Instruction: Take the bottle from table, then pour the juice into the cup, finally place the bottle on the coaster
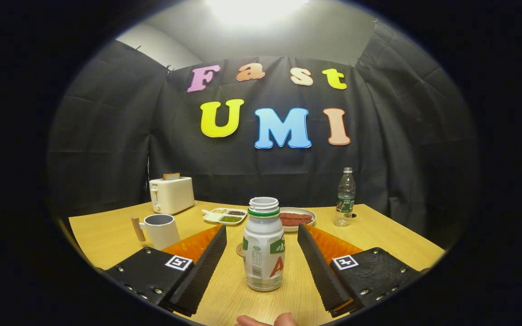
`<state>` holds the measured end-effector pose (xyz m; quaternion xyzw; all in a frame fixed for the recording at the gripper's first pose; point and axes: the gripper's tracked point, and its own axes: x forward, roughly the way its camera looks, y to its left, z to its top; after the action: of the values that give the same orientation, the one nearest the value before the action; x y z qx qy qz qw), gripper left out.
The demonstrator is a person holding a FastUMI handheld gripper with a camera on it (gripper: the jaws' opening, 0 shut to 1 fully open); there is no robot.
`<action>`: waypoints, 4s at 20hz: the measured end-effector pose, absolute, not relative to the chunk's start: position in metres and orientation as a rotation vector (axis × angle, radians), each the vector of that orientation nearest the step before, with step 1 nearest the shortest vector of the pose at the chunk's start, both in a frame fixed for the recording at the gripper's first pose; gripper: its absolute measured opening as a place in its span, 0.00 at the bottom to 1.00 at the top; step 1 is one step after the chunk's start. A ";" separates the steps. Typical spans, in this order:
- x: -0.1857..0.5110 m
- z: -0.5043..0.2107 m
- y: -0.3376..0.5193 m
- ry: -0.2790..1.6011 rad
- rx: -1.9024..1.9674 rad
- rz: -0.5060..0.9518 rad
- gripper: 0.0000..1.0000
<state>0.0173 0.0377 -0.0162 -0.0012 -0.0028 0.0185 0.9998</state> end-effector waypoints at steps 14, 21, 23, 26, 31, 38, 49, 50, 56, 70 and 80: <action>0.064 -0.049 0.031 0.055 -0.002 -0.049 0.97; 0.081 -0.059 0.033 0.091 -0.022 -0.071 0.97; 0.085 -0.059 0.030 0.089 -0.032 -0.088 0.97; 0.090 -0.059 0.036 0.086 -0.028 -0.080 0.75; 0.096 -0.042 0.043 0.077 -0.133 -0.064 0.72; 0.118 -0.025 0.078 0.081 -0.287 0.013 0.72; 0.143 -0.023 0.129 0.096 -0.615 0.145 0.72; 0.143 -0.022 0.132 0.092 -0.648 0.153 0.72; 0.156 -0.033 0.154 0.113 -0.784 0.206 0.72; 0.162 -0.030 0.175 0.057 -1.200 0.238 0.72; 0.172 -0.040 0.175 0.089 -1.381 0.245 0.72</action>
<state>0.1721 0.1745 -0.0400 -0.6351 0.0408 0.1126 0.7631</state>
